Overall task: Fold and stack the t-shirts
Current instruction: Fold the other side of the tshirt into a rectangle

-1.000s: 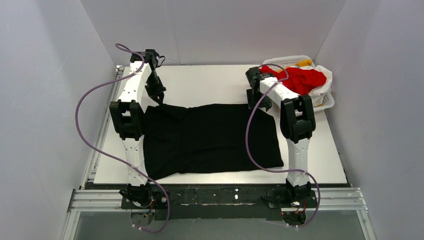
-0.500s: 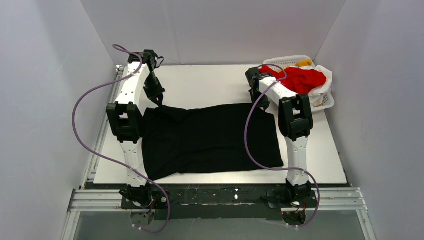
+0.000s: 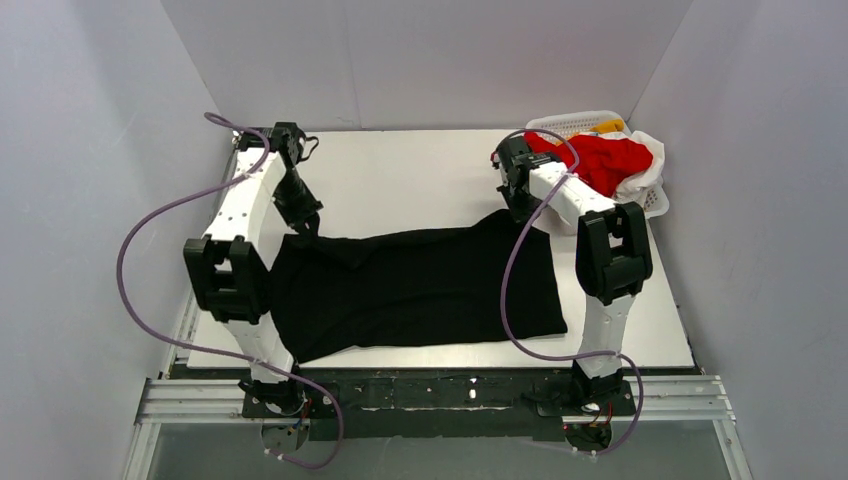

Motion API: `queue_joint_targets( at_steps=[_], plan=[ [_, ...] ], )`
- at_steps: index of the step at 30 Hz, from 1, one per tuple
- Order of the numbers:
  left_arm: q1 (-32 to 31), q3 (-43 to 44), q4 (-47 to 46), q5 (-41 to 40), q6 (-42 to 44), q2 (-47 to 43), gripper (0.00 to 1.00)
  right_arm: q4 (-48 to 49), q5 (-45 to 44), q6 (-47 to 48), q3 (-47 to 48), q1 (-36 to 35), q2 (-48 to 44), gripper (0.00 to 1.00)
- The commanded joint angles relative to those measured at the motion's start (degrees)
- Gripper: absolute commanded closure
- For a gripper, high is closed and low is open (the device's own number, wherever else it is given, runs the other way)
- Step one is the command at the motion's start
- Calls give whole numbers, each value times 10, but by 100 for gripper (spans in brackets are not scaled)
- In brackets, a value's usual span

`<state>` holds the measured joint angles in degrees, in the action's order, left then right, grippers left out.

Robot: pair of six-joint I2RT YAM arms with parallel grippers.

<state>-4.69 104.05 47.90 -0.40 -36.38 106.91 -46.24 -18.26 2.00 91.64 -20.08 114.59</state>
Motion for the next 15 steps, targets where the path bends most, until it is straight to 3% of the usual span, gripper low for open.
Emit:
queue_joint_targets(
  at_steps=[1, 3, 7, 15],
  plan=[
    [-4, -110, 77, 13, -49, -113, 100, 51, 42, 125, -58, -8, -75, 99],
    [-4, -144, 86, -21, -59, -153, 100, 72, 34, 164, -96, -10, -104, 99],
    [-5, -223, 73, -12, -86, -224, 100, 98, 25, 238, -153, -14, -142, 99],
    [-8, -344, 55, 4, -99, -295, 100, 132, -33, 277, -202, -26, -169, 98]
  ],
)
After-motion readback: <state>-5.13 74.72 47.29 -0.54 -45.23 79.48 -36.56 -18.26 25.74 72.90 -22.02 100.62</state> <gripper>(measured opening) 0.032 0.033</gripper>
